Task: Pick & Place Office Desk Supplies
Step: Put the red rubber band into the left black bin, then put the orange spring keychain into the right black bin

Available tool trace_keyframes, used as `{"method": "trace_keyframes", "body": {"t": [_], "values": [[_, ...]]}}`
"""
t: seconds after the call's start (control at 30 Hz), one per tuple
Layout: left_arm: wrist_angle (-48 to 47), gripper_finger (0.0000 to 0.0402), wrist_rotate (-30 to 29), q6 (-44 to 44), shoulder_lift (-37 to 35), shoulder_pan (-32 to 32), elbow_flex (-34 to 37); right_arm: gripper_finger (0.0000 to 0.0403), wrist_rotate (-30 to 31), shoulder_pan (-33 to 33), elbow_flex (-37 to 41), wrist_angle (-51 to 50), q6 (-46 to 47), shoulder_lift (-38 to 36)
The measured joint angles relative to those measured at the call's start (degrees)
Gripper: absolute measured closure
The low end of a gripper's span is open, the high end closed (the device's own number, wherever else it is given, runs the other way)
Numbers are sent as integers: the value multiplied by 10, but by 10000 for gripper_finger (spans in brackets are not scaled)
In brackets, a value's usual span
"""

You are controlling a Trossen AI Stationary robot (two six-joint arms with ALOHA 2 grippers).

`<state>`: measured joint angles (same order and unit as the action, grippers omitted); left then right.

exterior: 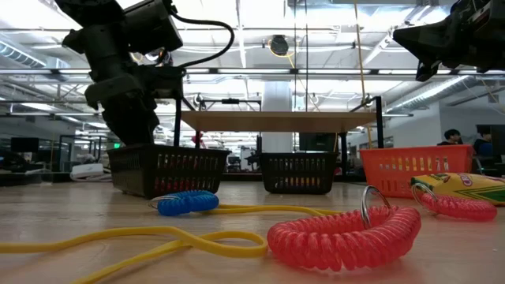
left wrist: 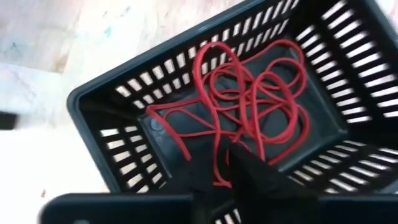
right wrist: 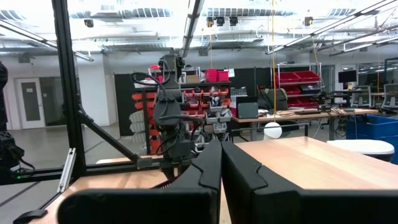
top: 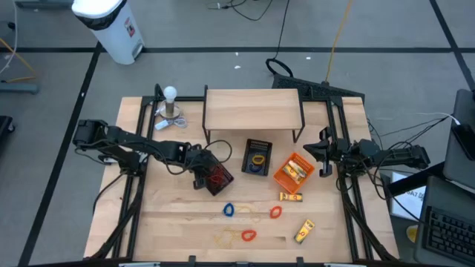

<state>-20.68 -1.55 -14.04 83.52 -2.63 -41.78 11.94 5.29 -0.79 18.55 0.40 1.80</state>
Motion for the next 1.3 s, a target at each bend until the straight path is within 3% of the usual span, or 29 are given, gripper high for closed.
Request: {"method": "trace_keyframes", "body": {"t": [0.3,0.53,0.73,1.03,1.3], "values": [[-26,207,21,7,1,1,-15,403,0,0,0,0,0,0],[-85,172,2,58,-68,-3,-73,403,0,0,0,0,0,0],[-92,228,-48,113,-203,-10,-84,403,0,0,0,-2,2,2],[-91,389,-90,155,-412,-9,-63,403,0,0,0,0,5,9],[39,398,-79,172,-569,-6,63,403,0,0,0,0,9,9]]}}
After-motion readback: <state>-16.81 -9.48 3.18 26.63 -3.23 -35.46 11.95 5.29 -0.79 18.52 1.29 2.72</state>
